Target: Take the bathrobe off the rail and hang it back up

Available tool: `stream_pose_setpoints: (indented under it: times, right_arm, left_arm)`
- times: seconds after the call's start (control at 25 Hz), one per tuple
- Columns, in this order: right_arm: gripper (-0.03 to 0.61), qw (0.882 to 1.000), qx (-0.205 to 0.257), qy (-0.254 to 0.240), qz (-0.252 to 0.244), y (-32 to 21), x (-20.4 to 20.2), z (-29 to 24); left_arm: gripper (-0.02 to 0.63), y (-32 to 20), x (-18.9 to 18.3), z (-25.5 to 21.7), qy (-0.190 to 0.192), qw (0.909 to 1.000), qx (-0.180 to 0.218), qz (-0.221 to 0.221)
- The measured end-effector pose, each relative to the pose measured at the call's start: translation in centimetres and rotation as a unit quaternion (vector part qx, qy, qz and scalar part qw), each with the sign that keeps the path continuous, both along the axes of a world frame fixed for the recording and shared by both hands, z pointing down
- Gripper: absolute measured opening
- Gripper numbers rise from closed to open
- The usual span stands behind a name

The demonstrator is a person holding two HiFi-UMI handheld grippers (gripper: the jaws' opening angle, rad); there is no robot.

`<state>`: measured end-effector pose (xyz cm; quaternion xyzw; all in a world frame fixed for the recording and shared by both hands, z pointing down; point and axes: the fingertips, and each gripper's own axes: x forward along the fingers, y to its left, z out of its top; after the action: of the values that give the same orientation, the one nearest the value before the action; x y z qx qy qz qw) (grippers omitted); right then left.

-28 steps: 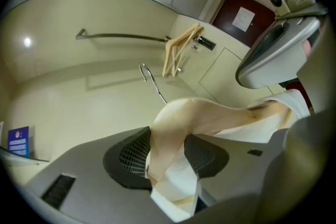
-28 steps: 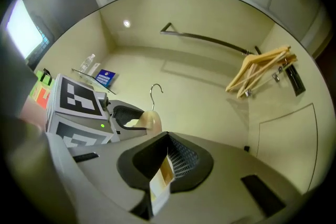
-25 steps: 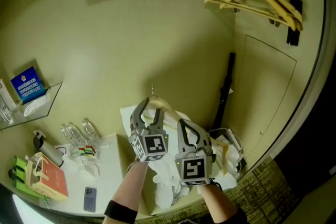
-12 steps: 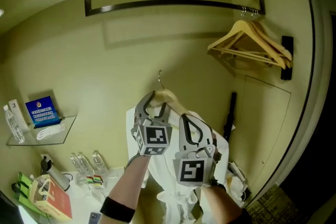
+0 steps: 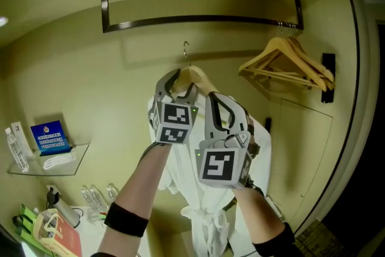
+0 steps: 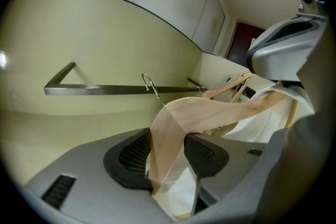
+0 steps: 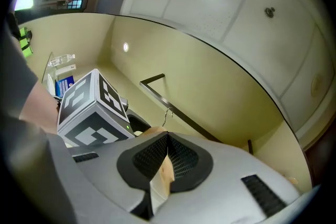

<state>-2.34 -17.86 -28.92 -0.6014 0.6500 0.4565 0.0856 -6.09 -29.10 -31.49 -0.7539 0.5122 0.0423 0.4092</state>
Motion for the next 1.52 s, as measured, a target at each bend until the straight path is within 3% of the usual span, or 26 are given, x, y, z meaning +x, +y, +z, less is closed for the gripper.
stream_pose_setpoints:
  times: [0.28, 0.68, 1.24, 1.52]
  right_arm:
    - [0.023, 0.999, 0.033, 0.012, 0.019, -0.6, 0.1, -4.5]
    - [0.023, 0.997, 0.059, 0.033, 0.030, -1.9, -0.9, -10.3]
    - [0.023, 0.998, 0.019, 0.058, 0.019, -6.4, -2.9, -9.3]
    - [0.023, 0.998, 0.013, 0.063, 0.026, -7.5, -3.1, -7.9]
  left_arm:
    - [0.196, -0.2, 0.7, -5.5, -0.003, 0.9999, 0.009, 0.009]
    - [0.196, -0.8, -0.5, -11.6, -0.004, 0.9995, 0.029, -0.011]
    - [0.196, -5.0, -2.7, -10.2, 0.004, 0.9993, -0.016, -0.033]
    - [0.196, -5.5, -2.9, -8.8, -0.002, 0.9990, -0.012, -0.044]
